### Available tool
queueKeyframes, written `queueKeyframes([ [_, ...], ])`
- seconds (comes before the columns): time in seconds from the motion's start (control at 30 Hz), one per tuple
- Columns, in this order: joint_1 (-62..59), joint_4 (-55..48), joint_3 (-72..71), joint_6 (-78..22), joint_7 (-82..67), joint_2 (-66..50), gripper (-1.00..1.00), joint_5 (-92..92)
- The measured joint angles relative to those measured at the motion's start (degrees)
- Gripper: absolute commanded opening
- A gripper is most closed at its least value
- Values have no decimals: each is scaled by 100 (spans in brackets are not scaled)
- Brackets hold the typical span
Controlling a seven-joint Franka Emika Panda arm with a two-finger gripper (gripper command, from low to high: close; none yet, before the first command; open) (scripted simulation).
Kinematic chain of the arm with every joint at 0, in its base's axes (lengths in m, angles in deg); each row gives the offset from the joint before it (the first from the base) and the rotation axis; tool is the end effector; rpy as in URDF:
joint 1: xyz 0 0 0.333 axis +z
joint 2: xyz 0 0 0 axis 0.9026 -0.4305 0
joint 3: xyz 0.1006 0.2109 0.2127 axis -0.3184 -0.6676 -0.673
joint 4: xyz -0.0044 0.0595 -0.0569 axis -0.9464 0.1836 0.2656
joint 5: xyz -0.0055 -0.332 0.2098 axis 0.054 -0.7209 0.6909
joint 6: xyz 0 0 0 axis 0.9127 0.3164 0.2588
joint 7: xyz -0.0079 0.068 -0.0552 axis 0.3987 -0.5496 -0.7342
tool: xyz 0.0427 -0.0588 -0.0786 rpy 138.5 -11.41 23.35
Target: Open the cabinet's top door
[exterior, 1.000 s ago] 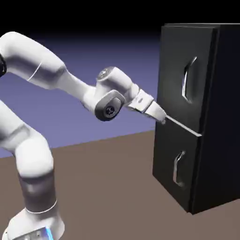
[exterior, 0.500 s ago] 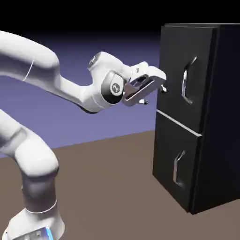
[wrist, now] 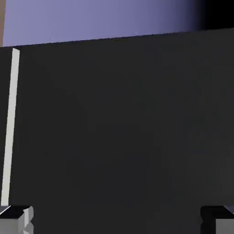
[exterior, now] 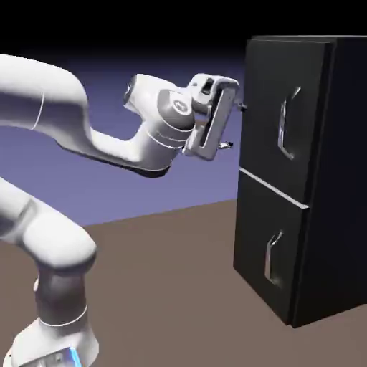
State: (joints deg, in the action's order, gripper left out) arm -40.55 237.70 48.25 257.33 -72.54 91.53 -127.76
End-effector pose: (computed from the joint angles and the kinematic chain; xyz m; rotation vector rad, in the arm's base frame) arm 0.3623 0.0192 0.5738 1.9270 1.0712 1.3921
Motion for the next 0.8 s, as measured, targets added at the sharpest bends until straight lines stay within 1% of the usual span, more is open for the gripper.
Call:
queueKeyframes([
  [0.8, 1633, -930, 1909, -108, -2137, 784, 100, -5980],
])
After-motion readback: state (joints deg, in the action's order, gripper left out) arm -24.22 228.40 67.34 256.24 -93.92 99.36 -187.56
